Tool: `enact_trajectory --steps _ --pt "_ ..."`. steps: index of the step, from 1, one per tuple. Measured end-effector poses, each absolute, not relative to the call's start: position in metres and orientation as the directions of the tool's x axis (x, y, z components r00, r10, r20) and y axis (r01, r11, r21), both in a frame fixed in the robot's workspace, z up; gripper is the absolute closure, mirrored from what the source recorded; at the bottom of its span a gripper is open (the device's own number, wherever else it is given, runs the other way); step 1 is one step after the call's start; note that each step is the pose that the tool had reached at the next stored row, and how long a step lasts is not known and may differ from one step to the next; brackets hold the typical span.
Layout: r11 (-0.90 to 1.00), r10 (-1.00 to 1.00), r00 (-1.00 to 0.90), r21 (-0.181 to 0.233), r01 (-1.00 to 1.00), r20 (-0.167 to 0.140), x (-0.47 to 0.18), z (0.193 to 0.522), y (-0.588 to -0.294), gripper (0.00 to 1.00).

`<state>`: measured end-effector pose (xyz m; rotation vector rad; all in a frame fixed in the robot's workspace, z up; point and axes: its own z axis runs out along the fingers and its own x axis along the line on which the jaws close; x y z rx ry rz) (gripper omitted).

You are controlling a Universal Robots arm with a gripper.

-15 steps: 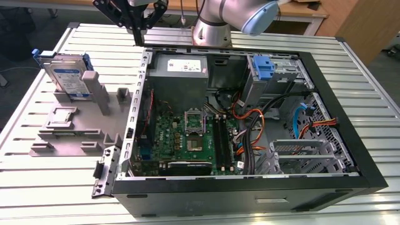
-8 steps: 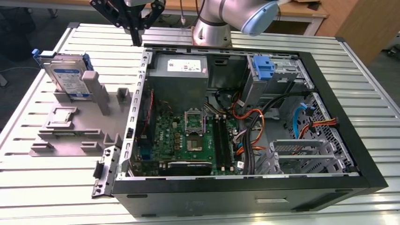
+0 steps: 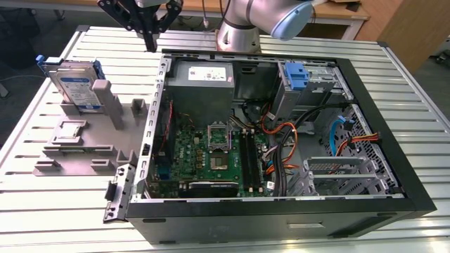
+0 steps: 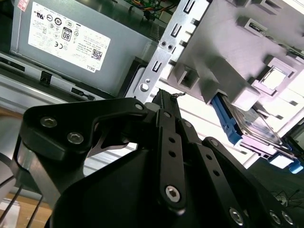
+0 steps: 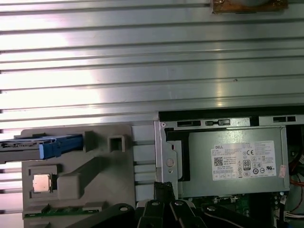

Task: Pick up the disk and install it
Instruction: 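Reach for the disk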

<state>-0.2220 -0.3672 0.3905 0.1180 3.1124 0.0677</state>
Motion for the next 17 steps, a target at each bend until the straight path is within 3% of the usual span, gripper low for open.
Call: enact_trajectory --steps 17 --pt "0.996 0.076 -0.997 0.044 0.075 -0.024 -0.234 0.39 -0.367 0.9"
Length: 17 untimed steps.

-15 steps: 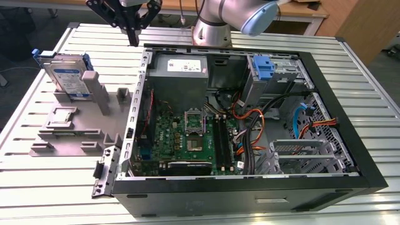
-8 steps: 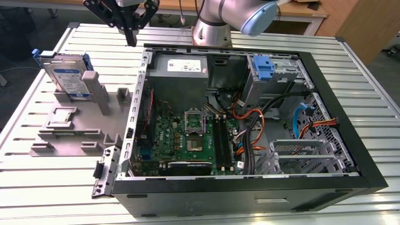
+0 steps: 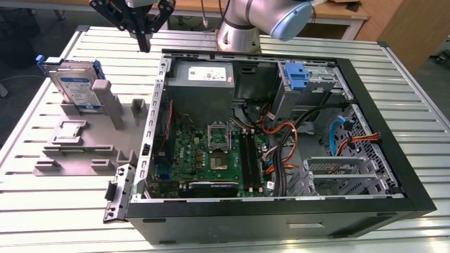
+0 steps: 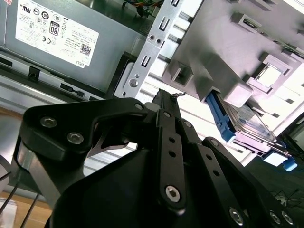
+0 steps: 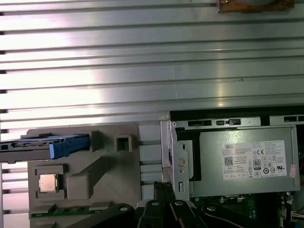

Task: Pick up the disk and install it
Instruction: 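Reach for the disk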

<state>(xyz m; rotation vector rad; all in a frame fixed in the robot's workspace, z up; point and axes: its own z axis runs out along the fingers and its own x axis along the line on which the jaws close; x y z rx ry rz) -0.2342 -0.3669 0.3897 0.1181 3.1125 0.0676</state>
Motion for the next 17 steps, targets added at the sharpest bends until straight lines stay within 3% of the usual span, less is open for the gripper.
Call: enact_trajectory --steps 17 --pt "0.996 0.076 -0.997 0.044 0.075 -0.024 -0.246 0.389 -0.367 0.9"
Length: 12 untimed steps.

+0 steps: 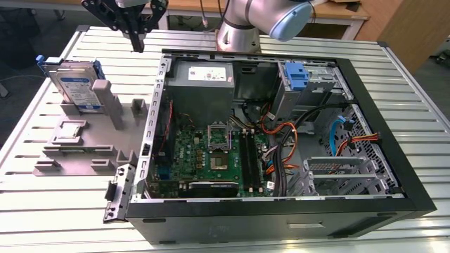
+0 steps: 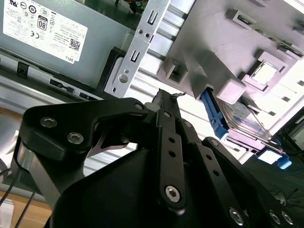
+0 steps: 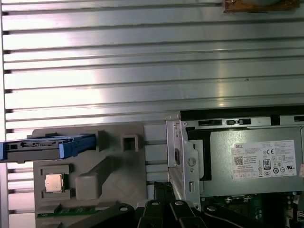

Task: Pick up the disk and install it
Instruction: 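Reach for the disk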

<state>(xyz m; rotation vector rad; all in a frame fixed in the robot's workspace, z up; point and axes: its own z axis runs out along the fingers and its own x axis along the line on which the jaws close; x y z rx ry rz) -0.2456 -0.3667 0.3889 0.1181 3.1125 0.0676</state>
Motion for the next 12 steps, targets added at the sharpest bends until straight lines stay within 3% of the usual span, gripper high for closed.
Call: enact_trajectory --steps 12 --pt "0.996 0.076 -0.997 0.044 0.075 -0.025 -0.2525 0.3882 -0.3659 0.9"
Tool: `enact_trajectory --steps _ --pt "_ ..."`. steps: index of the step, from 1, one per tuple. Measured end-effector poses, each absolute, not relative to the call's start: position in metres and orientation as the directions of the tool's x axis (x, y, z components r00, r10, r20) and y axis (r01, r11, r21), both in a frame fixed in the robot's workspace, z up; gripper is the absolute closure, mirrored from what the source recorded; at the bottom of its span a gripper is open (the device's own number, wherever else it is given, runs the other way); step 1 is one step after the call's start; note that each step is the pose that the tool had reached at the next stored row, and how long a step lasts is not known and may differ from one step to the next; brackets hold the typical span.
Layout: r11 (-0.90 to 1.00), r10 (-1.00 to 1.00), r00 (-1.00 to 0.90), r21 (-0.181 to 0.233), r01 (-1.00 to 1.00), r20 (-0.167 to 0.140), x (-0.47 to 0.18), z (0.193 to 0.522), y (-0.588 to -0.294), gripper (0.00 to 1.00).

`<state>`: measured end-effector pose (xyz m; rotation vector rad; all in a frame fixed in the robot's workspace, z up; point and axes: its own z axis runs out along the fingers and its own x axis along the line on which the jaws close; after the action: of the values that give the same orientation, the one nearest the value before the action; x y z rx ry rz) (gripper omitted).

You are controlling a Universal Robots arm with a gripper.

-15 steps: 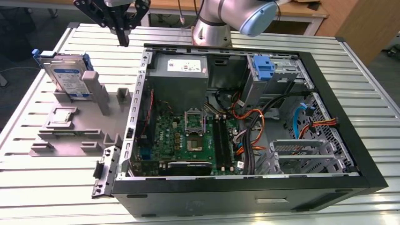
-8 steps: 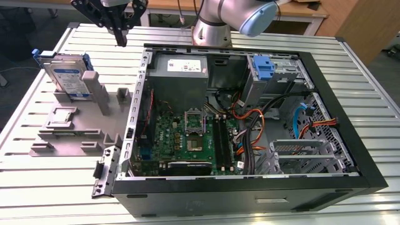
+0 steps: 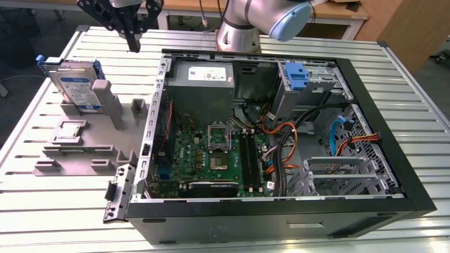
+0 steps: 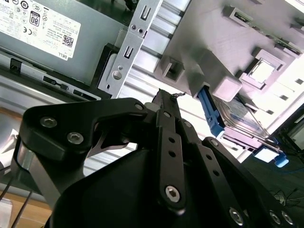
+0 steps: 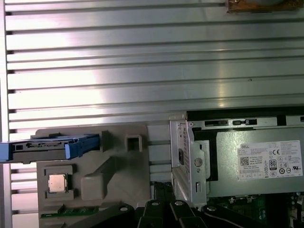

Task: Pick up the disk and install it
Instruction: 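Reach for the disk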

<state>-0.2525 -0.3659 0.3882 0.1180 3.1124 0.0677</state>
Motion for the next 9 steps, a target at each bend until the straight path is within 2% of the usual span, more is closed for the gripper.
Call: enact_trajectory --steps 9 --pt "0.996 0.076 -0.997 0.044 0.075 -0.024 -0.2575 0.388 -0.3649 0.9"
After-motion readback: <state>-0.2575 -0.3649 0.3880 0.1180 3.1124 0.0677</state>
